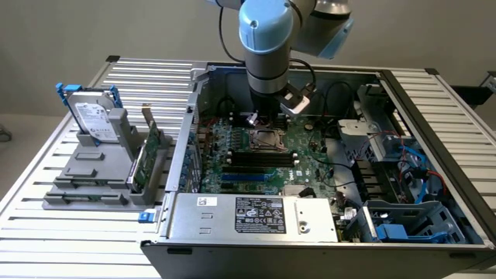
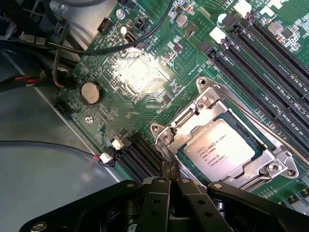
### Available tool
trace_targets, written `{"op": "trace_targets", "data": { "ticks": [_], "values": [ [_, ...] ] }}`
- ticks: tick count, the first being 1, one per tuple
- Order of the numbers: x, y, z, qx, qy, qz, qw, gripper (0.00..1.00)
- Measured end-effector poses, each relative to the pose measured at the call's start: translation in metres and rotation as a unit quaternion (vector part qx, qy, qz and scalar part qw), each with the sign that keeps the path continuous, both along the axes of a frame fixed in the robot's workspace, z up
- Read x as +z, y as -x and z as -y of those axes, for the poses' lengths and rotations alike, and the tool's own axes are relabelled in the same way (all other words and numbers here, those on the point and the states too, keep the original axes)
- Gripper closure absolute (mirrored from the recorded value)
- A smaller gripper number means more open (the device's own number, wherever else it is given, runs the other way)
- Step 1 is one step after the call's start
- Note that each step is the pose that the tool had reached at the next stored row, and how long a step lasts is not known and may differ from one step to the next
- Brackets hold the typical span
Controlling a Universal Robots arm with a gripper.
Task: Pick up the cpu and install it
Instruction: 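Install the first cpu locking lever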
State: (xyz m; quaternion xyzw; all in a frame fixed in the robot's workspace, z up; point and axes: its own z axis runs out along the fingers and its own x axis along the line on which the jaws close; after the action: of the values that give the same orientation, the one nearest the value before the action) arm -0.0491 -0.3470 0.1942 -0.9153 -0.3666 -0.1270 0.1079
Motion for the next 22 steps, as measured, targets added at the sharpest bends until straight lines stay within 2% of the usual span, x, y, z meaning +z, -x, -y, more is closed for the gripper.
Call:
{"op": "trace_targets", "data": {
  "ticks": [7, 13, 17, 22],
  "values": [
    [-0.0008, 0.0, -0.0003, -0.007, 0.0003, -0.0002, 1.0, 0.89],
    [-0.0004, 0.0, -0.001, -0.015, 0.0004, -0.0025, 0.9999, 0.89],
    [0.004, 0.0, -0.001, -0.017, -0.0006, -0.0061, 0.9998, 0.89],
    [0.0098, 0.0, -0.001, -0.017, -0.0019, -0.0131, 0.9998, 0.89]
  ]
}}
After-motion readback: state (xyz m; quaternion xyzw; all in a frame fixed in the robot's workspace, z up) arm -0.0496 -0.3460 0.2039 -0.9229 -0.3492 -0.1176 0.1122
